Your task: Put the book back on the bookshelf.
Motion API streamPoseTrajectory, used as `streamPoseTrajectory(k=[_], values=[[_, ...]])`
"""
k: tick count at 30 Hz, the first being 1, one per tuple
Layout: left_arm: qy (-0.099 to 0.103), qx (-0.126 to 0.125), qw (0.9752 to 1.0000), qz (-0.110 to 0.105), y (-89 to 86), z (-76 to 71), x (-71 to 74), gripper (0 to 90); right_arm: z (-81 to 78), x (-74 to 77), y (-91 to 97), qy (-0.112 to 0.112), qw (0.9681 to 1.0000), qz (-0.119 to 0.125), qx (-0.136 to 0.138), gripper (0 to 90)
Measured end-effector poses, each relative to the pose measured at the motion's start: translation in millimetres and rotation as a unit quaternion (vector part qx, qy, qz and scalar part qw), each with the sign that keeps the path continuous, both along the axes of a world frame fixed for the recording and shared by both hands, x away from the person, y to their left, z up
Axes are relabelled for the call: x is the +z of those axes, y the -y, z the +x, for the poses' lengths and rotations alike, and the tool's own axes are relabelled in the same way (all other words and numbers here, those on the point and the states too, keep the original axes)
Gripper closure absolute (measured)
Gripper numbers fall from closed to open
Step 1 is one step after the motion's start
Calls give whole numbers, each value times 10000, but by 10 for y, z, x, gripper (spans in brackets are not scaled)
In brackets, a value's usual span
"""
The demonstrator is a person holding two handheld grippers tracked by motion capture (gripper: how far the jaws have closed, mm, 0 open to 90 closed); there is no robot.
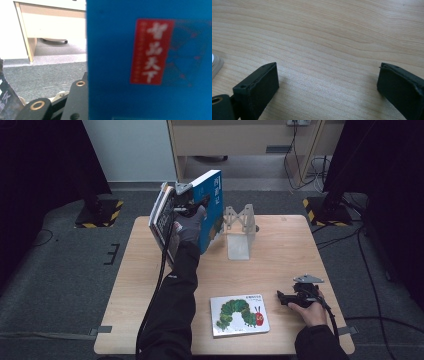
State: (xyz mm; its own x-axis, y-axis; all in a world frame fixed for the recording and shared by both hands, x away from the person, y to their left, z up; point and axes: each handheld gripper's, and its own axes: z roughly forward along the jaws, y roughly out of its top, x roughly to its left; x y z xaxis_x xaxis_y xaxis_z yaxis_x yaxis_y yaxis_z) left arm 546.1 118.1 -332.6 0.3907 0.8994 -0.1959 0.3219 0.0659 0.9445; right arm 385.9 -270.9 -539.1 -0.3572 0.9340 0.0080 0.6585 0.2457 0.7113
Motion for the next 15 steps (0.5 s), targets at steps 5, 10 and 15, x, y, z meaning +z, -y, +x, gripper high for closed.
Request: streamPoseTrajectory(k=[5, 10, 15], values=[[-60, -35, 10000, 67, 51, 27, -71, 611, 0, 0, 0, 0, 10000, 0, 1, 42], [-138, -36, 9999, 6, 68, 42, -202, 611, 0, 0, 0, 1, 10000, -1, 1, 42], [-203, -39, 9997, 100, 84, 42, -287, 611, 0, 0, 0, 1, 10000, -3, 3, 42]])
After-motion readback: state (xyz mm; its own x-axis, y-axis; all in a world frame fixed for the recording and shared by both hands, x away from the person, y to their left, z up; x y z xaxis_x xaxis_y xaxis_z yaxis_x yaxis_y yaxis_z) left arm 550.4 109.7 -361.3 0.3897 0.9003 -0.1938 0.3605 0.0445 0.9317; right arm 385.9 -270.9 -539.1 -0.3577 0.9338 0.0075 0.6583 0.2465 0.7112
